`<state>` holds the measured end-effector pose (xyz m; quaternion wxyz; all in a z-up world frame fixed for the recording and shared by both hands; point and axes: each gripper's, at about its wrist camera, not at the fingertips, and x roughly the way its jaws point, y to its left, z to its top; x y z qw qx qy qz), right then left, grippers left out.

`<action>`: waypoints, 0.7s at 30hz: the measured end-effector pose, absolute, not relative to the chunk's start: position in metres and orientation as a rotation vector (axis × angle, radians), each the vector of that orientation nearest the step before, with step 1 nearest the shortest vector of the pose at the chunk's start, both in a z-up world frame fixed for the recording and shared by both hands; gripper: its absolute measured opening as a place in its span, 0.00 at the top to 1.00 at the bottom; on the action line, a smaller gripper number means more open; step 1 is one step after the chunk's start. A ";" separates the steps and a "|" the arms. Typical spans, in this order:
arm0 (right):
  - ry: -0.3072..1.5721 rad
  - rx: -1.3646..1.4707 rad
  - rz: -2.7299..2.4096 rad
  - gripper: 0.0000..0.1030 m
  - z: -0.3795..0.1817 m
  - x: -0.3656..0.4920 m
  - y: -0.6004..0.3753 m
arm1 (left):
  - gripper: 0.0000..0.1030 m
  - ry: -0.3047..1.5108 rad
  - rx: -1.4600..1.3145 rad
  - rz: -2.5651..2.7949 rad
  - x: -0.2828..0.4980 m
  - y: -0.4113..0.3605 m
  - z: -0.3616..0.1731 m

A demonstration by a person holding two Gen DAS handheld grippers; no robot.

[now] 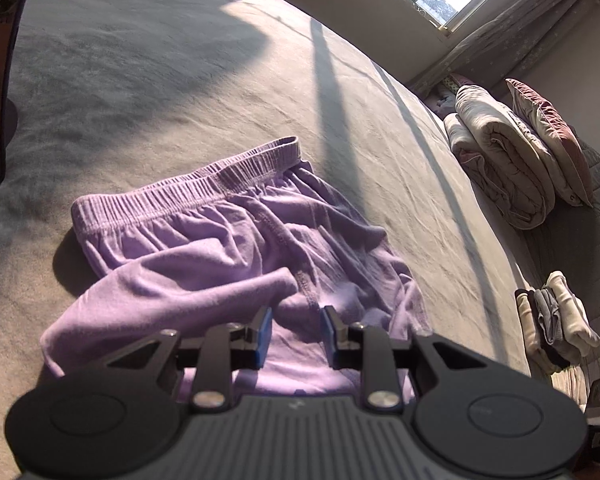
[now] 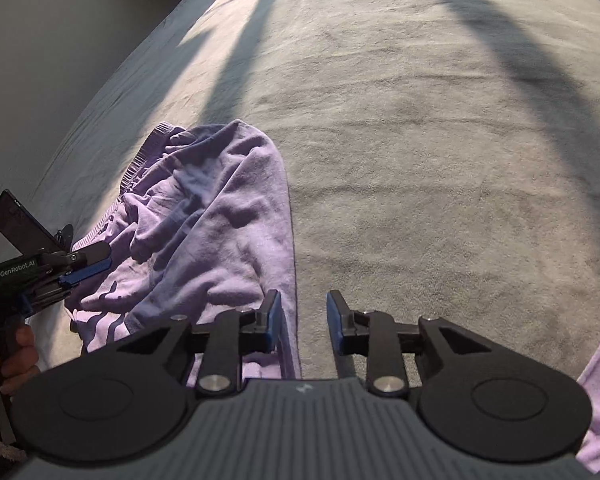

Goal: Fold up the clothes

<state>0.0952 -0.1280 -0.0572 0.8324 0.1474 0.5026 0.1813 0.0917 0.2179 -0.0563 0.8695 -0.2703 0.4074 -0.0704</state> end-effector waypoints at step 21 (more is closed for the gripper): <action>0.890 -0.209 -0.011 1.00 -0.040 0.174 -0.129 | 0.75 0.885 -0.579 -0.142 0.101 0.213 -0.067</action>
